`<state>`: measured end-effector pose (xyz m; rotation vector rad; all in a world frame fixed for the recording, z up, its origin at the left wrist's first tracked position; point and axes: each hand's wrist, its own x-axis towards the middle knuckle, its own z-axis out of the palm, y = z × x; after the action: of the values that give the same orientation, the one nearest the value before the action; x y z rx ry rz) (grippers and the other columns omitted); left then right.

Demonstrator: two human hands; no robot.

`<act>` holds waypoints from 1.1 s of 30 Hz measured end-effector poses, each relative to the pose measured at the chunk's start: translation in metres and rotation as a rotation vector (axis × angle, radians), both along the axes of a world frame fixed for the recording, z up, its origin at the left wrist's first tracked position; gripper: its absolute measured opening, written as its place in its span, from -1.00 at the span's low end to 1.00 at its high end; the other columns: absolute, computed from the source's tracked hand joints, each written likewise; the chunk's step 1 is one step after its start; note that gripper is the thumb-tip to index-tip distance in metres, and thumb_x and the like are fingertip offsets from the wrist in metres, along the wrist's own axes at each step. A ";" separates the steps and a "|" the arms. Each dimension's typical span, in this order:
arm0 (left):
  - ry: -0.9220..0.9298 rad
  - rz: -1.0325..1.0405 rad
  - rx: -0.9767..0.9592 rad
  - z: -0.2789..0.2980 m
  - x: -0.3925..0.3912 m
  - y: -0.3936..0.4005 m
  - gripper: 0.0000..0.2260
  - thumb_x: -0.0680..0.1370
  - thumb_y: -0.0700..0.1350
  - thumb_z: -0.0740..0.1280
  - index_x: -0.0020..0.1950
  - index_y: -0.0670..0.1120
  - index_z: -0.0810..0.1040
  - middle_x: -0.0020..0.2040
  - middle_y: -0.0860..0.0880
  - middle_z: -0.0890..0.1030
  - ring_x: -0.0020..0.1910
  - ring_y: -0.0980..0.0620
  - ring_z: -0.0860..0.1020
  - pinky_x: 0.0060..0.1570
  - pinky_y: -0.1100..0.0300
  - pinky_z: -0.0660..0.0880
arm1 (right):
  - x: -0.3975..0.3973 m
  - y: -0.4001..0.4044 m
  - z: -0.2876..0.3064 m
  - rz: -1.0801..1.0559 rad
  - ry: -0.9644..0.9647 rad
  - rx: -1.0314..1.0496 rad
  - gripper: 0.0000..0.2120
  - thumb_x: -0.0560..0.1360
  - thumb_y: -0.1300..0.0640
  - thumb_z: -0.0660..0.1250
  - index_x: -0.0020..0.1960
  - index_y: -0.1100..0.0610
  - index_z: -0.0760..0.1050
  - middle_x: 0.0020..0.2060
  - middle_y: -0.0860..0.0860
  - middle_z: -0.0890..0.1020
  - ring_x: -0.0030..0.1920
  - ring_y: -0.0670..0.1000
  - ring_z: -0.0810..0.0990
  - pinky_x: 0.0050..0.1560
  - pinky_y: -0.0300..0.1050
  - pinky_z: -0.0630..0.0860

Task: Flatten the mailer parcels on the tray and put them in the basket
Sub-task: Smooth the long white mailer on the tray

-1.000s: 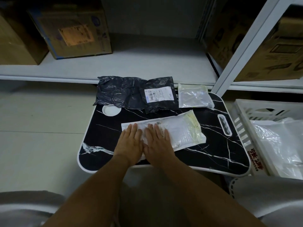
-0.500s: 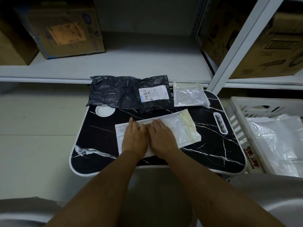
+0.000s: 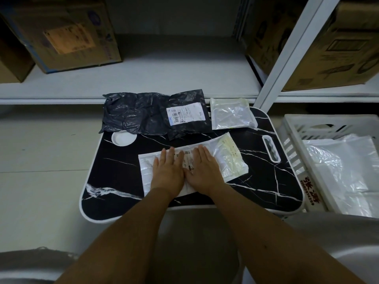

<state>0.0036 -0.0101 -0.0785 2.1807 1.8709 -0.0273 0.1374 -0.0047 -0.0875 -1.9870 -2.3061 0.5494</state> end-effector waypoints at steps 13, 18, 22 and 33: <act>0.060 -0.146 -0.020 0.002 0.049 -0.003 -0.51 0.66 0.05 -0.06 0.56 0.08 -0.16 0.57 -0.07 -0.19 0.54 -0.13 -0.24 0.46 -0.23 -0.16 | 0.047 -0.008 0.007 -0.007 -0.127 0.001 -0.43 0.66 -0.11 -0.16 0.59 0.09 -0.13 0.57 0.12 -0.14 0.55 0.08 -0.22 0.50 0.04 -0.26; 0.087 -0.180 -0.020 0.004 0.043 -0.003 -0.49 0.64 0.15 -0.15 0.56 0.07 -0.20 0.56 -0.05 -0.25 0.53 -0.09 -0.29 0.47 -0.21 -0.20 | 0.051 -0.005 0.006 -0.044 -0.001 -0.031 -0.39 0.65 -0.12 -0.10 0.58 0.15 -0.15 0.56 0.13 -0.15 0.55 0.04 -0.22 0.50 0.00 -0.25; 0.095 -0.173 -0.003 -0.001 0.043 -0.004 -0.41 0.59 0.27 -0.16 0.55 0.08 -0.22 0.56 -0.06 -0.25 0.52 -0.09 -0.30 0.46 -0.20 -0.22 | 0.052 -0.001 0.005 -0.157 0.188 -0.052 -0.41 0.66 -0.08 -0.04 0.58 0.14 -0.10 0.57 0.06 -0.09 0.55 -0.04 -0.16 0.53 -0.08 -0.20; 0.187 -0.274 0.005 0.015 0.038 0.010 -0.49 0.64 0.05 0.04 0.56 0.08 -0.05 0.58 -0.09 -0.14 0.53 -0.15 -0.25 0.43 -0.31 -0.15 | 0.078 -0.008 0.012 -0.123 -0.232 0.070 -0.44 0.63 -0.18 -0.16 0.58 -0.03 -0.07 0.57 0.04 -0.09 0.56 0.07 -0.19 0.50 0.20 -0.11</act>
<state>0.0413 0.0000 -0.0639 2.4965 1.6455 -0.2884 0.2150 -0.0125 -0.0756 -2.2460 -2.2666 0.2378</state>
